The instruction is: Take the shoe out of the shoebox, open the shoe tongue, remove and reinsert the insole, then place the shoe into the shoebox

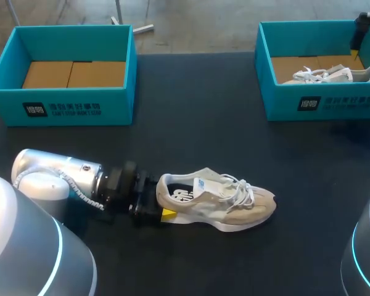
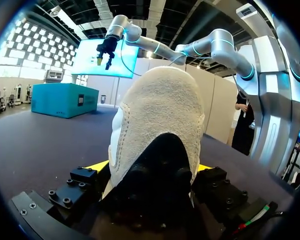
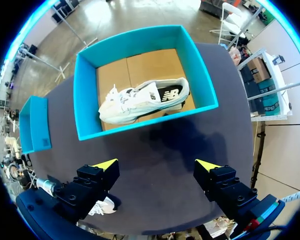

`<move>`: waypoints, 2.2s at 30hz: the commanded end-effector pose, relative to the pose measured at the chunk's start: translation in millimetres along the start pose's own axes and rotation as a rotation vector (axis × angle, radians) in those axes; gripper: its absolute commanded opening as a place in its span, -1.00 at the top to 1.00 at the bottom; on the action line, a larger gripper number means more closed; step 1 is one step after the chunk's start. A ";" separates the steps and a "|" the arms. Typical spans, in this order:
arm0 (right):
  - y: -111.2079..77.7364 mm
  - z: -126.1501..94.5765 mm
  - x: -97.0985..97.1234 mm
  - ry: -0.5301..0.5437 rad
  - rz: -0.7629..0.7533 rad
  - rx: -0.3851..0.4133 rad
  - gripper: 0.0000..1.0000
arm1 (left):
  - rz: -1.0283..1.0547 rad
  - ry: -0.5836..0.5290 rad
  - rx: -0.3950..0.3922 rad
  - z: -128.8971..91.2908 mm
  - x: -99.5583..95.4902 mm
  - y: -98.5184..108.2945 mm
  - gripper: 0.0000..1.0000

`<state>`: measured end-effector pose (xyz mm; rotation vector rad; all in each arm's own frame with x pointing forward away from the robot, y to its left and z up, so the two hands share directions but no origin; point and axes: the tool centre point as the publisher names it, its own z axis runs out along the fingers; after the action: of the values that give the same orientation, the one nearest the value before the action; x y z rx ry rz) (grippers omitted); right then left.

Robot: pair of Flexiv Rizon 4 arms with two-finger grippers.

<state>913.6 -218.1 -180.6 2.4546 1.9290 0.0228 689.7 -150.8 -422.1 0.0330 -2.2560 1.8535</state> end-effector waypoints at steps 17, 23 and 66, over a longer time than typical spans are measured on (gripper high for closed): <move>-0.2 0.2 -0.3 0.001 0.000 -0.001 -1.00 | -0.001 -0.002 0.001 -1.3 -1.9 4.0 1.00; -0.2 0.2 -0.3 0.001 0.000 -0.001 -1.00 | -0.001 -0.002 0.001 -1.3 -1.9 4.0 1.00; -8.3 -0.3 10.7 -0.006 0.005 -0.010 -1.00 | -0.001 -0.002 0.001 -1.3 -1.9 4.0 1.00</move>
<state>911.1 -210.1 -180.4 2.4567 1.9241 0.0233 689.7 -150.7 -422.1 0.0331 -2.2559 1.8535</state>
